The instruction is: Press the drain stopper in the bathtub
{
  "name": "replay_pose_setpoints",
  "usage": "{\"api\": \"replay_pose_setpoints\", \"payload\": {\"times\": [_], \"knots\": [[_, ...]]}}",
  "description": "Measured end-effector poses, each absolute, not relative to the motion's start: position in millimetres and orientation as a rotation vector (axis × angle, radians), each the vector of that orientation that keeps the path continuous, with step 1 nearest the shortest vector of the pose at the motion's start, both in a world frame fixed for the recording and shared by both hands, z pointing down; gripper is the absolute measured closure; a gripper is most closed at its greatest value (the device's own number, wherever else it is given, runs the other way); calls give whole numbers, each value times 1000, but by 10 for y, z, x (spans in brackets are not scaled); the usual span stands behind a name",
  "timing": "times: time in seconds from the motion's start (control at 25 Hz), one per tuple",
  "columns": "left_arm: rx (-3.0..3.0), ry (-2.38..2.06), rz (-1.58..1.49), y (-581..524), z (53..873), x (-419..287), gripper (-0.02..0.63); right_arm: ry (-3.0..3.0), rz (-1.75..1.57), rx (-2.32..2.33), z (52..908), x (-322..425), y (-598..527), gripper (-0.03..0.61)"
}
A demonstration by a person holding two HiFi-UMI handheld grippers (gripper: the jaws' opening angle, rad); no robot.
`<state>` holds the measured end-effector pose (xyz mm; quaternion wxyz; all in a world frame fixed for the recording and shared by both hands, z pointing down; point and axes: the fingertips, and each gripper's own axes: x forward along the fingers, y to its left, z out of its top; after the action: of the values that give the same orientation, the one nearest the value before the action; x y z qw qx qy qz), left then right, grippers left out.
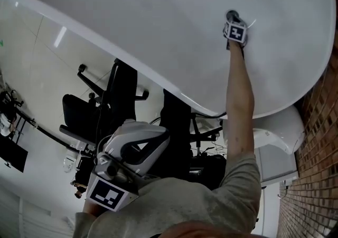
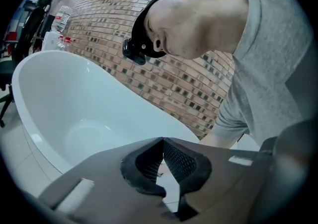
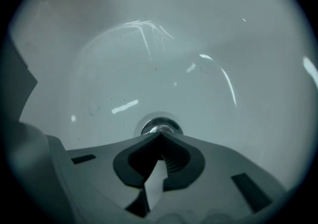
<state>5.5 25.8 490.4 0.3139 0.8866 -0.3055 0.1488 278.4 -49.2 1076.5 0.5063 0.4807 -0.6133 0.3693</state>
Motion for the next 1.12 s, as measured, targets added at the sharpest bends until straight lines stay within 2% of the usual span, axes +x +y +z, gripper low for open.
{"api": "replay_pose_setpoints", "payload": {"times": [0.12,0.2,0.36,0.6,0.76,0.88,1.12], "knots": [[2390,-770,345,244,4554,7,618,-1474,1098,1212,10319,2873,-368,575],[2432,-742,313,239,4217,-46,618,-1578,1080,1263,9613,2825,-411,577],[2583,-632,236,215,3369,-173,618,-1870,958,1573,7358,2847,-347,578],[2909,-455,145,130,2051,-749,618,-2024,891,2232,3767,2873,1163,578],[3091,-423,63,155,1203,-1045,618,-2081,631,2388,2101,2437,2149,578],[3207,-426,-55,259,588,-1159,618,-2206,335,2417,1153,2056,2484,578],[3286,-449,-358,927,-467,-1325,618,-2385,-372,2013,-128,1213,2850,578]]}}
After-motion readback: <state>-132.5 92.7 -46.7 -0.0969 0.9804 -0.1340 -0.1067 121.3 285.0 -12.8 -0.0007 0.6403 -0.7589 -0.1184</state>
